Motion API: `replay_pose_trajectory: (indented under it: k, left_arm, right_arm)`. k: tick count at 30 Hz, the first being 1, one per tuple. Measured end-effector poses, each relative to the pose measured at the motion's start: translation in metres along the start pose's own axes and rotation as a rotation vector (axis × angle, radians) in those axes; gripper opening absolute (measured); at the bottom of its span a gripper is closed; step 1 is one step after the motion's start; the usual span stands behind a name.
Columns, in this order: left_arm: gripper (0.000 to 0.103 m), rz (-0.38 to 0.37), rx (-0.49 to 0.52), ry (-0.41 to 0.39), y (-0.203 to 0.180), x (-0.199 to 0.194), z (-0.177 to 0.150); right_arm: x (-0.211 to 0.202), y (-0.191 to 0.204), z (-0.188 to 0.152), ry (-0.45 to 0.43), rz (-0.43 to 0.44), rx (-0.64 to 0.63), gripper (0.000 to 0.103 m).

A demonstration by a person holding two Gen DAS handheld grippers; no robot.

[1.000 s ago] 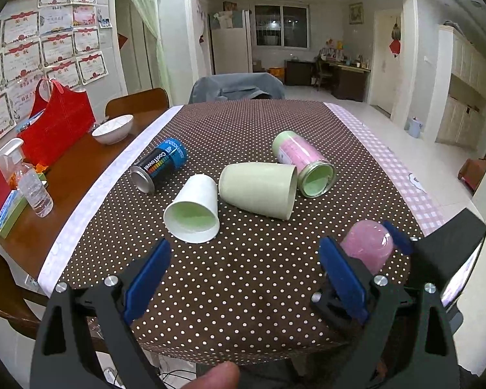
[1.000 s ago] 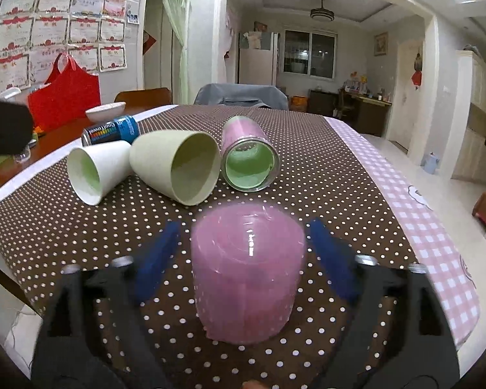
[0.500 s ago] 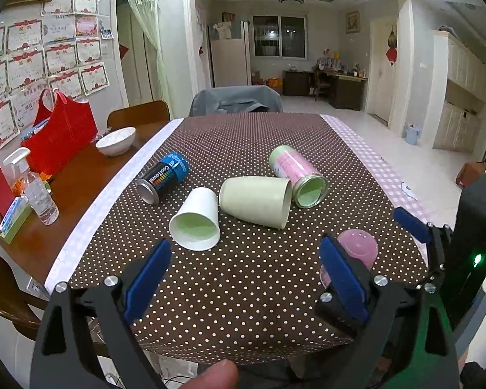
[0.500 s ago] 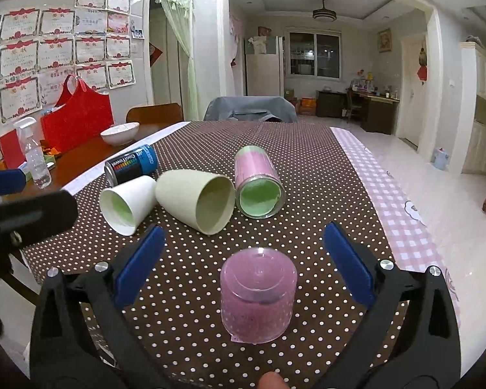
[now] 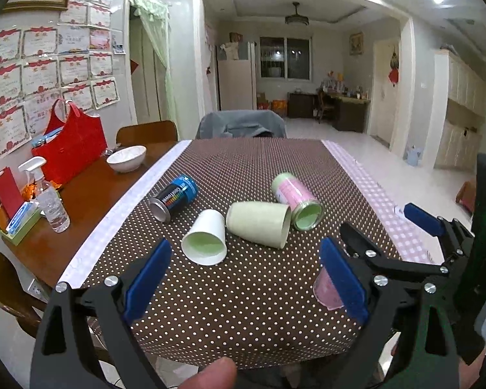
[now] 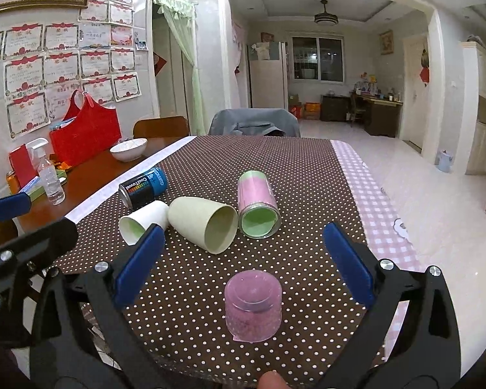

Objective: Flip cup upside down

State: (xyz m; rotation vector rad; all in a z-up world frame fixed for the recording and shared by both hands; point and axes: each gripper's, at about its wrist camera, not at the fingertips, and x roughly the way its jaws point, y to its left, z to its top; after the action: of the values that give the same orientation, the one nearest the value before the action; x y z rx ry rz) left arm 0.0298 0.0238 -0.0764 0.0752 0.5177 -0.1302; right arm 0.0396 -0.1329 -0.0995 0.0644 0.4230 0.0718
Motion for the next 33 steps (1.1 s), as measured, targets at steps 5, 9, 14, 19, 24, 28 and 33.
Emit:
replay_pose_trajectory:
  k: [5, 9, 14, 19, 24, 28, 33]
  left_arm:
    - [0.092, 0.028, -0.016, -0.053, 0.008, -0.022, 0.004]
    - [0.092, 0.051, -0.027, -0.090, 0.015, -0.040, 0.007]
    - [0.092, 0.081, -0.029, -0.113, 0.020, -0.053, 0.009]
    - [0.092, 0.100, -0.027, -0.119, 0.021, -0.062, 0.008]
    - [0.092, 0.099, -0.028, -0.121, 0.020, -0.069, 0.008]
    - [0.092, 0.095, -0.026, -0.123, 0.018, -0.073, 0.008]
    - [0.092, 0.095, -0.028, -0.125, 0.017, -0.076, 0.009]
  right_arm:
    - [-0.014, 0.000, 0.013, 0.002, 0.010, 0.009, 0.097]
    - [-0.027, 0.000, 0.022, -0.005, 0.023, 0.010, 0.097]
    - [-0.038, -0.005, 0.027, 0.009, 0.039, 0.031, 0.097]
    - [-0.053, -0.006, 0.035, -0.001, 0.053, 0.028, 0.097]
    - [-0.072, -0.004, 0.041, -0.040, 0.055, 0.020, 0.097]
    - [-0.081, -0.003, 0.045, -0.062, 0.055, 0.017, 0.097]
    - [-0.087, -0.002, 0.048, -0.077, 0.060, 0.013, 0.097]
